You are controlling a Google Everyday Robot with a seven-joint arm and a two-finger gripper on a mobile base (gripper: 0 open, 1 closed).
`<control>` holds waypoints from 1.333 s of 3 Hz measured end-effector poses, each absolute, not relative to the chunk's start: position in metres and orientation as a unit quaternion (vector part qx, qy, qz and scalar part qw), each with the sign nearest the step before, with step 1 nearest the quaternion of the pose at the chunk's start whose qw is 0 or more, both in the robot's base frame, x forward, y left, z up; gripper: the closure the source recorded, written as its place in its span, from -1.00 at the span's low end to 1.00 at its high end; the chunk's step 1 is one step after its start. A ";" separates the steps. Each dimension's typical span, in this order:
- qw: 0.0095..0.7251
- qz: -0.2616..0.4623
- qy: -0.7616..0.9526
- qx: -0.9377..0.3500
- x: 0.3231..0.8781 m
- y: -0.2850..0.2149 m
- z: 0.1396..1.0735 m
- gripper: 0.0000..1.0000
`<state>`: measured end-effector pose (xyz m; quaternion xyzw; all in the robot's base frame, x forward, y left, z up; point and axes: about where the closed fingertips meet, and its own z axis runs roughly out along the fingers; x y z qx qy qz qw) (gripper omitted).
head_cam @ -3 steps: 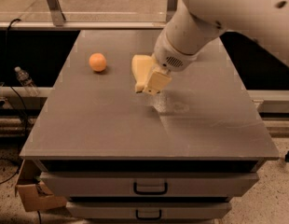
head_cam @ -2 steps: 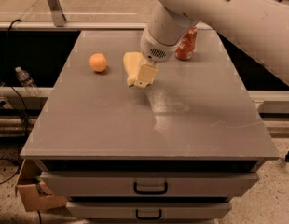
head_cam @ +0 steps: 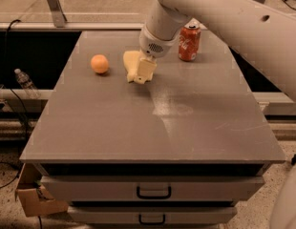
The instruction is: Move sponge near orange
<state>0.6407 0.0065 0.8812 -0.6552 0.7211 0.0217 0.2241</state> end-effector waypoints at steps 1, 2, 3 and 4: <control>0.222 0.031 0.718 -0.659 0.653 0.010 0.876 1.00; 0.215 0.036 0.714 -0.665 0.663 0.014 0.866 1.00; 0.211 0.042 0.708 -0.673 0.672 0.024 0.859 1.00; 0.207 0.046 0.700 -0.682 0.678 0.036 0.854 1.00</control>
Offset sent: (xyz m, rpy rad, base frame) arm 0.0363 0.0092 -0.0231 0.0008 0.0400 0.0455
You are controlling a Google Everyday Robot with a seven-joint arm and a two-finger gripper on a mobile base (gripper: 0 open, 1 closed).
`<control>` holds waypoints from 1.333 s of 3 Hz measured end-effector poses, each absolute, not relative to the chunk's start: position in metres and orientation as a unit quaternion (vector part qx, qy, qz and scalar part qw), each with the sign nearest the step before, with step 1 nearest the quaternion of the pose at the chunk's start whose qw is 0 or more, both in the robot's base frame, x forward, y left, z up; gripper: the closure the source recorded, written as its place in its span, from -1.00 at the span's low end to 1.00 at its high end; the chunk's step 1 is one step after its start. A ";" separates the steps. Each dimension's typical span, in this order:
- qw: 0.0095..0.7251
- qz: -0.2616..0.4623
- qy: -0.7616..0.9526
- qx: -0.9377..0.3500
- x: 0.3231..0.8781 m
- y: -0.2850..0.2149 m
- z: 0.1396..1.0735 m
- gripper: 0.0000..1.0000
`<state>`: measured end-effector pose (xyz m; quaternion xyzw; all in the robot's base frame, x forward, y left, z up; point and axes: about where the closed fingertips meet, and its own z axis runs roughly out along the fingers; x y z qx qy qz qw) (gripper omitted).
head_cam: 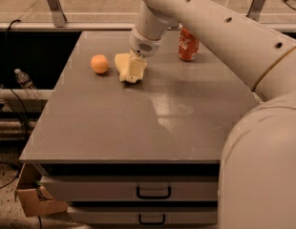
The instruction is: Move sponge near orange
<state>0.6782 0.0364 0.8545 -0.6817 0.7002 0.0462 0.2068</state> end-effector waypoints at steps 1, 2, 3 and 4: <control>0.202 0.053 0.693 -0.690 0.681 0.050 0.851 1.00; 0.201 0.054 0.693 -0.690 0.681 0.051 0.848 0.66; 0.199 0.055 0.692 -0.691 0.681 0.052 0.846 0.19; 0.198 0.056 0.692 -0.692 0.681 0.053 0.844 -0.28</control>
Offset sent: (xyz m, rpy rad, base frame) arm 0.0026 0.0120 -0.0035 0.0011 0.0116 0.0225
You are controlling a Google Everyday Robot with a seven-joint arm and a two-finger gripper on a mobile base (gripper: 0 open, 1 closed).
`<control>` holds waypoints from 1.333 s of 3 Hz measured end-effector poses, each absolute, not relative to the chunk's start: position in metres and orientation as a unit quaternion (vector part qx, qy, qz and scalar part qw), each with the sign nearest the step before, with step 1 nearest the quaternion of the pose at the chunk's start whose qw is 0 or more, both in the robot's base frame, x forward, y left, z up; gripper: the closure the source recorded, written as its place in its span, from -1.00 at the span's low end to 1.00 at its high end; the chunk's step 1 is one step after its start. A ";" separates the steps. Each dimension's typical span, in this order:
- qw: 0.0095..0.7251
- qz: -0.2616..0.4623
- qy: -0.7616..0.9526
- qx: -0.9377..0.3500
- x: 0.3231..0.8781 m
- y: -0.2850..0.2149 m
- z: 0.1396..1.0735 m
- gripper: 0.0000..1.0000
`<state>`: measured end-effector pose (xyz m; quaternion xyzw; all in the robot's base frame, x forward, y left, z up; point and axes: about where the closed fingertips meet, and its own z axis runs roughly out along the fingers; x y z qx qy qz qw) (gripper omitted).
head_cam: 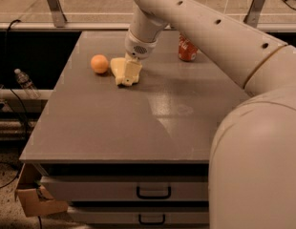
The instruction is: Move sponge near orange
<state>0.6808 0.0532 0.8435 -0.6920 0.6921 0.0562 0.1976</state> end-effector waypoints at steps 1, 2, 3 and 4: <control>0.196 0.057 0.692 -0.693 0.681 0.054 0.841 -0.74; 0.194 0.058 0.691 -0.693 0.681 0.056 0.838 -1.00; 0.194 0.058 0.691 -0.694 0.681 0.056 0.838 -1.00; 0.198 0.047 0.694 -0.691 0.671 0.037 0.838 -1.00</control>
Offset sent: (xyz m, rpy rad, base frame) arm 0.0000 0.0011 -0.0024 -0.0011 0.0033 0.0019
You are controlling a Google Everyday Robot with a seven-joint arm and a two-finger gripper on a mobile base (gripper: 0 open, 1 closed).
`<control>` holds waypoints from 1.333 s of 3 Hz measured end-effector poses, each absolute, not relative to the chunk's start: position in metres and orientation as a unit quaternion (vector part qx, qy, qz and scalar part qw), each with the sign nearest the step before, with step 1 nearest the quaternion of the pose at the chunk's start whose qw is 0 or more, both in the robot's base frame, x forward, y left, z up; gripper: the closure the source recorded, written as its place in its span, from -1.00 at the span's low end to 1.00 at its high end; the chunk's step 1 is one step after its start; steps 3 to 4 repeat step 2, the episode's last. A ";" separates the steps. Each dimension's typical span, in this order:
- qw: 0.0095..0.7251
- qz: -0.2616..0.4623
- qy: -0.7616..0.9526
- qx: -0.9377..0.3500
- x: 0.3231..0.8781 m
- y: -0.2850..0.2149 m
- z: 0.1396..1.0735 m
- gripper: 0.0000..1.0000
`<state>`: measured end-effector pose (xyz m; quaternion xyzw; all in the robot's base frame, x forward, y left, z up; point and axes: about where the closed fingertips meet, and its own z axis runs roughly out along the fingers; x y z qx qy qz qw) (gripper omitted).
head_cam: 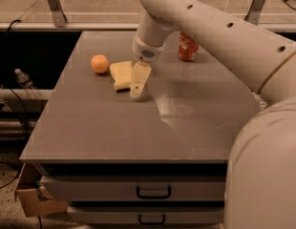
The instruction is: Move sponge near orange
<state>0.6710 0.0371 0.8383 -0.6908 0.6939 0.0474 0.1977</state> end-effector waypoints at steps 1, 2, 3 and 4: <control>0.214 0.039 0.707 -0.673 0.652 0.001 0.843 -1.00; 0.212 0.037 0.713 -0.667 0.649 -0.012 0.840 -1.00; 0.212 0.037 0.713 -0.667 0.649 -0.012 0.840 -1.00; 0.212 0.037 0.713 -0.667 0.649 -0.012 0.840 -1.00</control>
Offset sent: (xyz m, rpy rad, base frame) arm -0.0171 -0.0316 0.0046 0.0152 -0.0243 -0.0416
